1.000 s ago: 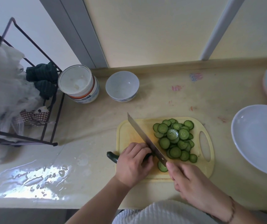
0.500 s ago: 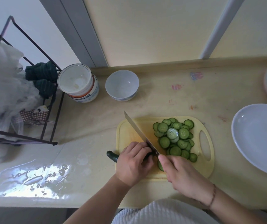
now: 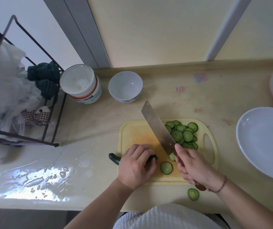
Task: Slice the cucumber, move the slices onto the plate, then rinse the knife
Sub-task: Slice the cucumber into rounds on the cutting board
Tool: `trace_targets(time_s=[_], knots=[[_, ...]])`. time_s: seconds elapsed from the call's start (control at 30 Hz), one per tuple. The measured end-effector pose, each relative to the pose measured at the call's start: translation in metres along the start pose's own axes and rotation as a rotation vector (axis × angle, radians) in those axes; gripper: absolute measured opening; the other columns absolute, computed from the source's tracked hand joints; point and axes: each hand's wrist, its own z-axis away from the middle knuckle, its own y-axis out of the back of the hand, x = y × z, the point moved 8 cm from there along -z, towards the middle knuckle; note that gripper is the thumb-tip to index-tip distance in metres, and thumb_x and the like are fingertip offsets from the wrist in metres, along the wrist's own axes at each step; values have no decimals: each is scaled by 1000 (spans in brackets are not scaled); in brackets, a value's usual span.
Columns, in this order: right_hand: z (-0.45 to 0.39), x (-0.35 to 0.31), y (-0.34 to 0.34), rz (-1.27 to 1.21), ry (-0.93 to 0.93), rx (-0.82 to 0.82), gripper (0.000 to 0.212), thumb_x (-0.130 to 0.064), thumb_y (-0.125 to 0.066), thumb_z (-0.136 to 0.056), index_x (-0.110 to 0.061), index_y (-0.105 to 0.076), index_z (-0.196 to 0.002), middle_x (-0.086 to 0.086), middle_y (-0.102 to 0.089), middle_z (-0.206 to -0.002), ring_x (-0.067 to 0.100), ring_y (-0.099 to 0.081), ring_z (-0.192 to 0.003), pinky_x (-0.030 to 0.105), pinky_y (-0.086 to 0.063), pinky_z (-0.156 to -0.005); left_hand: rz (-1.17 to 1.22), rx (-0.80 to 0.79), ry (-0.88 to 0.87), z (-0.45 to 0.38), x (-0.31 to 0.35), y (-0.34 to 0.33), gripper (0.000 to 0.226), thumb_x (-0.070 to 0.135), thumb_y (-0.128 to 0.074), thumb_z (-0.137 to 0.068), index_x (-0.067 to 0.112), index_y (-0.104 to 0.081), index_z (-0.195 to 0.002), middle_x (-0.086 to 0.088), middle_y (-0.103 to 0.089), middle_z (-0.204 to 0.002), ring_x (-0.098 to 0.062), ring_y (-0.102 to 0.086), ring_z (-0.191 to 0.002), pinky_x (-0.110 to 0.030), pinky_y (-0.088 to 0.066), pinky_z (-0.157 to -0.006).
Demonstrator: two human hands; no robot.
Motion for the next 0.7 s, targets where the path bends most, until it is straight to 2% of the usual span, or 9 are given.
trace_targets(time_s=[0.07,0.2,0.27,0.33,0.43,0.5,0.63,0.7], knots=[[6,-4,-2,-41,35,-72,53,-59,-38,-89,-9,-46,-76,3,-36,-52,17,-28,-38,27,-24,-38,-53,-17,-21,-1,6,1,14,24,-74,-83,13,-72,-92,0,-68,-103,-25,-63,-88,-38,-53,-74],[24,-17,0,-69,164,-114,50,-52,-43,-90,-4,-46,-76,12,-33,-57,16,-24,-42,26,-21,-38,-226,-131,-208,1,35,-7,22,37,-70,-87,19,-73,-100,2,-67,-108,-30,-60,-99,-46,-46,-87],[32,-21,9,-22,228,-72,51,-54,-45,-88,-4,-47,-75,9,-34,-57,16,-25,-44,28,-21,-41,-334,-260,-243,6,45,-22,31,45,-65,-88,22,-72,-107,5,-67,-112,-29,-54,-109,-49,-40,-93],[35,-25,15,61,280,-26,53,-58,-45,-86,-8,-48,-72,-1,-36,-53,13,-27,-45,25,-24,-43,-403,-325,-219,7,45,-31,31,47,-62,-88,24,-72,-105,7,-66,-110,-29,-48,-114,-48,-35,-91],[37,-26,24,108,285,30,63,-62,-44,-83,0,-46,-75,-5,-35,-49,10,-28,-43,21,-27,-43,-448,-366,-192,4,49,-35,25,44,-57,-88,24,-70,-98,7,-65,-104,-28,-45,-114,-46,-31,-88],[40,-23,28,93,271,49,66,-62,-44,-82,4,-45,-77,-5,-34,-48,10,-26,-43,23,-26,-43,-470,-413,-202,2,52,-37,26,45,-57,-86,24,-65,-100,6,-65,-102,-28,-47,-113,-48,-30,-89],[46,-15,35,70,255,71,65,-62,-45,-81,2,-46,-77,-4,-33,-51,13,-26,-46,26,-25,-44,-475,-531,-230,-8,51,-38,39,53,-66,-77,24,-62,-102,4,-62,-100,-28,-53,-108,-51,-31,-93],[48,-15,39,107,272,95,63,-64,-44,-81,-2,-47,-73,-6,-35,-50,12,-28,-45,26,-27,-45,-495,-568,-275,-11,53,-40,36,51,-68,-77,23,-62,-98,4,-61,-93,-27,-55,-102,-51,-31,-94]])
